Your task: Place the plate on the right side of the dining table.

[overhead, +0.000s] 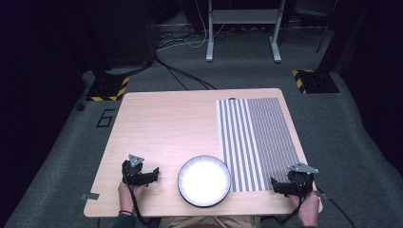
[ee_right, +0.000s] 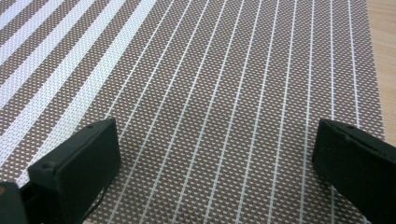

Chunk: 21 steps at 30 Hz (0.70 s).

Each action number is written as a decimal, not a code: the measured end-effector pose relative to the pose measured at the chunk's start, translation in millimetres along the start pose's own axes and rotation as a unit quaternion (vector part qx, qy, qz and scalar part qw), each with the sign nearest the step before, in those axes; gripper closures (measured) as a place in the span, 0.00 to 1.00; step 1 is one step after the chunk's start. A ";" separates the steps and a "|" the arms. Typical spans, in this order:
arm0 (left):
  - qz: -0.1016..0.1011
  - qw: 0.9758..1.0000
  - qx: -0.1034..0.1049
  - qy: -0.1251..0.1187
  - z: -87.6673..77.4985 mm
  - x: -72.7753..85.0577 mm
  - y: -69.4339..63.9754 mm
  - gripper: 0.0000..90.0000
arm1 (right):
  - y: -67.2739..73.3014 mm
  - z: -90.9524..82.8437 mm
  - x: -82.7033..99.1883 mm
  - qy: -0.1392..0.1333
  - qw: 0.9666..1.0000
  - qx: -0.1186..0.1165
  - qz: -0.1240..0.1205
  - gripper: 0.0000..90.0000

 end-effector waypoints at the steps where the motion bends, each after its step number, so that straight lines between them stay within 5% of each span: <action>1: 0.000 1.000 0.000 0.000 0.0 0.0 0.0 0.13 | 0.0 0.0 0.0 0.000 1.000 0.000 0.000 0.00; 21: 0.004 1.000 0.003 0.005 -0.1 0.9 -2.2 0.08 | 0.0 0.0 0.2 0.000 1.000 0.000 0.000 0.00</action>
Point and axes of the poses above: each handheld gripper's, and its own axes: z roughly forward along the jaws, x roughly out of its underside, y roughly to its left, the point moved 5 cm from there along z, roughly forward along the jaws, and after that the axes turned 9 degrees about z, right-handed, at the moved point
